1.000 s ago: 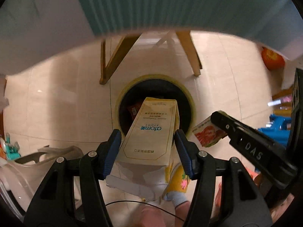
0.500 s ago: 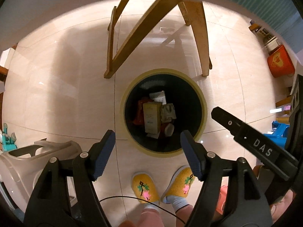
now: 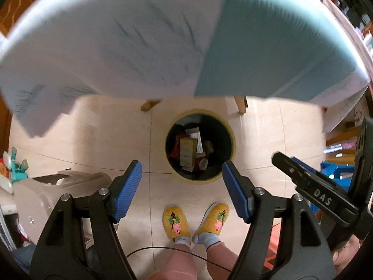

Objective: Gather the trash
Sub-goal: 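Raise both tools back above the table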

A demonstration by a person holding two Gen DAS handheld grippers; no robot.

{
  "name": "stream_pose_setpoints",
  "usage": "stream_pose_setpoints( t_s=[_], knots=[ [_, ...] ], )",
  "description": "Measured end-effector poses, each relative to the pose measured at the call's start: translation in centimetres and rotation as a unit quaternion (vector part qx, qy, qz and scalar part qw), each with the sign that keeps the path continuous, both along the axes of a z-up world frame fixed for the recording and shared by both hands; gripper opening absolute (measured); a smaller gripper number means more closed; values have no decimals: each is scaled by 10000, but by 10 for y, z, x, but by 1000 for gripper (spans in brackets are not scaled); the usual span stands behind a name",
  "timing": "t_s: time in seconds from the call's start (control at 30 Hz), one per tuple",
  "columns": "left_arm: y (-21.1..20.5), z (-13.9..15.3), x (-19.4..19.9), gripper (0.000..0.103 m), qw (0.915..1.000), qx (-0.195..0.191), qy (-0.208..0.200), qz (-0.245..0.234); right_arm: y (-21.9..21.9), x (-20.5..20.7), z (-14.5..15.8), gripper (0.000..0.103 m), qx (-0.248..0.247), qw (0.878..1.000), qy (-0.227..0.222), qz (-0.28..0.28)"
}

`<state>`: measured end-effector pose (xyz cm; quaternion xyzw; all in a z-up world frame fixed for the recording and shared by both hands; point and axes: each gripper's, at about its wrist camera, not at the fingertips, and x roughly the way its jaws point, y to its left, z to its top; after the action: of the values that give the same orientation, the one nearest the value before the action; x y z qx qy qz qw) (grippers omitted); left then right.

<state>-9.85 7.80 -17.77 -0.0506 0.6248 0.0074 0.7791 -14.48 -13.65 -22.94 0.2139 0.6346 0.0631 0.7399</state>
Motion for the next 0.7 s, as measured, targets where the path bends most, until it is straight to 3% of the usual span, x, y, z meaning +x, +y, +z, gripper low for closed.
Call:
stream_pose_setpoints(
  t_s=[0.33, 0.5, 0.7],
  knots=[
    [14, 152, -16, 69, 9979, -150, -593, 209, 2, 2, 142, 60, 133, 9978, -352, 537],
    [8, 210, -25, 69, 9955, -97, -931, 160, 11, 9, 219, 61, 287, 9940, -778, 712],
    [-2, 272, -24, 69, 9912, 39, -1317, 148, 3, 21, 284, 61, 392, 9872, -1320, 802]
  ],
)
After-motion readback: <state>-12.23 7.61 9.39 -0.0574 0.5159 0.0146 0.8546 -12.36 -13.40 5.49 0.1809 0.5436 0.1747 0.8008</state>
